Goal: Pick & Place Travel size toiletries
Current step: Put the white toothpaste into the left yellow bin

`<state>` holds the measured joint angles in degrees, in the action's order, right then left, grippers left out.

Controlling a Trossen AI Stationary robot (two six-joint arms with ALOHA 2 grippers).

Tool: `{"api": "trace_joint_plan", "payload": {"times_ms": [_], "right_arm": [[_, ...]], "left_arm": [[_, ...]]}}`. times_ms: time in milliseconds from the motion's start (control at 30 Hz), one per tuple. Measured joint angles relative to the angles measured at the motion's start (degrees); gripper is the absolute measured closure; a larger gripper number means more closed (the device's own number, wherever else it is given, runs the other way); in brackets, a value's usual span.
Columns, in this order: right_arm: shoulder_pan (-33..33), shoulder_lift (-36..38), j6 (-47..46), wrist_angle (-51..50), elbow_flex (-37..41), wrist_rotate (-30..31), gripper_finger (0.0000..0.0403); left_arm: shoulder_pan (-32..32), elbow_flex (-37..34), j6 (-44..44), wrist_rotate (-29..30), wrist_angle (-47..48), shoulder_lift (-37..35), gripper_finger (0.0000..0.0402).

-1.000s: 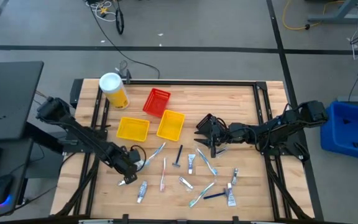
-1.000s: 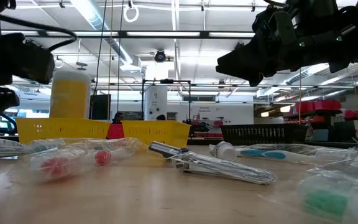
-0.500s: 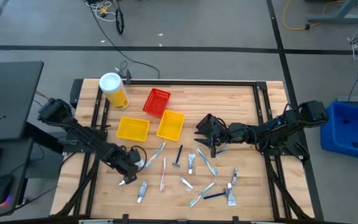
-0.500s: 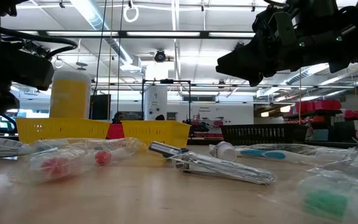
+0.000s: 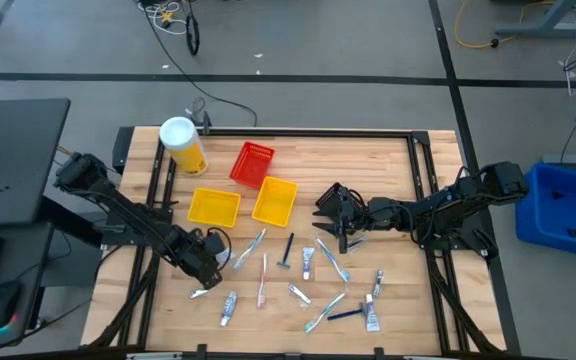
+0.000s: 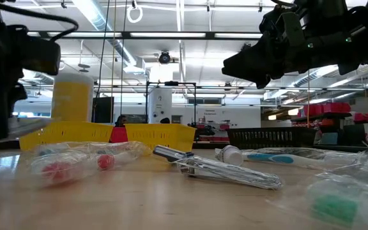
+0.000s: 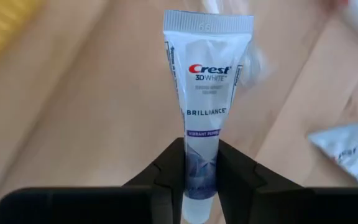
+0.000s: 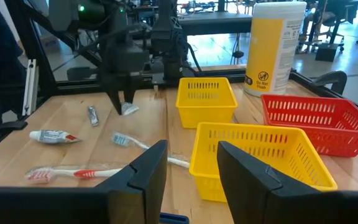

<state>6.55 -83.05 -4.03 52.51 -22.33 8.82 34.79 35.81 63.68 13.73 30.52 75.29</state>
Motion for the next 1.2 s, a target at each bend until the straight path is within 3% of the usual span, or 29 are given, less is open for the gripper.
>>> {"api": "trace_joint_plan", "payload": {"times_ms": [267,600,867,1200], "right_arm": [[0.0,0.0,0.0,0.0,0.0,0.0,0.0256],[-0.2,0.0,1.7,0.0,0.0,0.1,0.0256],[-0.2,0.0,3.5,0.1,0.0,0.1,0.0253],[-0.2,0.0,3.7,0.5,0.0,0.1,0.0258]], "left_arm": [[-2.8,0.1,-0.3,9.2,10.2,-9.0,0.0322],[-14.1,0.1,-18.9,14.2,18.9,-21.2,0.0322],[-24.3,-0.3,-36.0,12.2,19.5,-21.0,0.0322],[-33.4,-2.1,-36.6,7.0,15.9,-18.5,0.0322]]}}
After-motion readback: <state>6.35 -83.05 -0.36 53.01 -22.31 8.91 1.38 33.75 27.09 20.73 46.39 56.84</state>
